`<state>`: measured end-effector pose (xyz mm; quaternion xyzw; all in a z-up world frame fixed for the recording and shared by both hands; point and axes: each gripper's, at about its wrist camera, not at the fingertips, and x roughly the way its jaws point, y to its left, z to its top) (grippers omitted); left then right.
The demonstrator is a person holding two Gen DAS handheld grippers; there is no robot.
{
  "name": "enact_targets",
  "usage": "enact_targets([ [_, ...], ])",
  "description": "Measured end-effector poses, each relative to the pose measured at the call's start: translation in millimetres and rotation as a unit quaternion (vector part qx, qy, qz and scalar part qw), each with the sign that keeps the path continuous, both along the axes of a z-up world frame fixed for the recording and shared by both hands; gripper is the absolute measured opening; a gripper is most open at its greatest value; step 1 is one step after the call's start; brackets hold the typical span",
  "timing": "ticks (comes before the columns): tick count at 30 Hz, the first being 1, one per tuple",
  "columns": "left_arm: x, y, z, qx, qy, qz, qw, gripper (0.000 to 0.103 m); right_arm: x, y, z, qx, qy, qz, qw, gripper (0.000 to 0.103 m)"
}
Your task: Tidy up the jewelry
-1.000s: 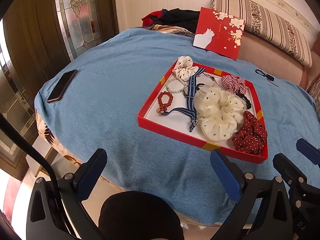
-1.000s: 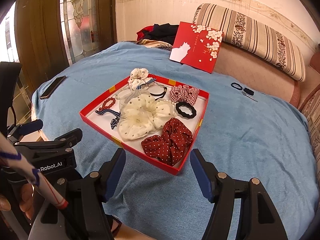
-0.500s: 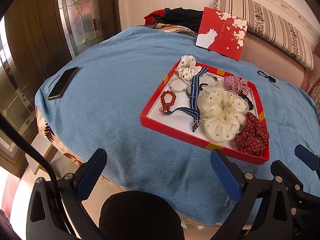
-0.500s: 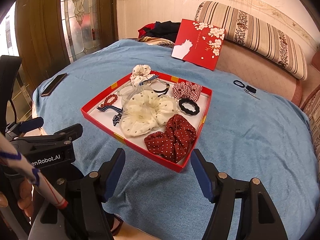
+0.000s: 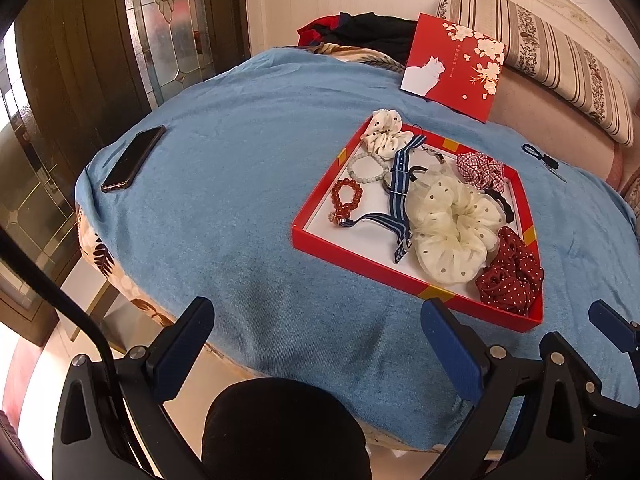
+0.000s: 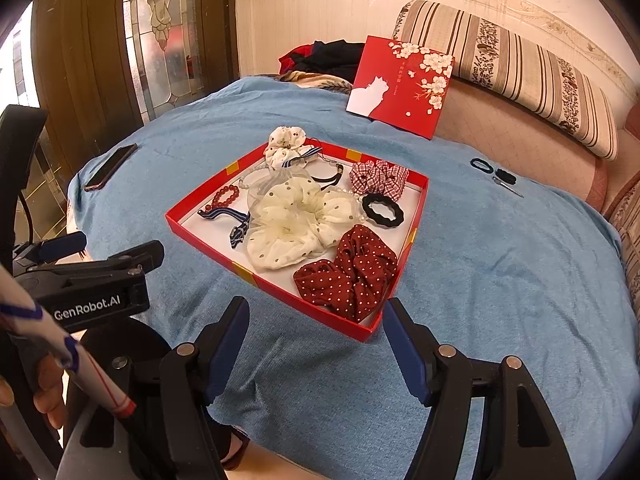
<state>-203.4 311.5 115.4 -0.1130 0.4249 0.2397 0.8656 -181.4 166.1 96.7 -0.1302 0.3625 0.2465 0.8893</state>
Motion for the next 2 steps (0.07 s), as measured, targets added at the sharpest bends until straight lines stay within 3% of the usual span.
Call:
enact_targets([
  [2, 0.0, -1.8, 1.3, 0.007, 0.004, 0.001, 1.0000, 0.103, 0.4, 0.1, 0.2, 0.001, 0.001, 0.000, 1.000, 0.073],
])
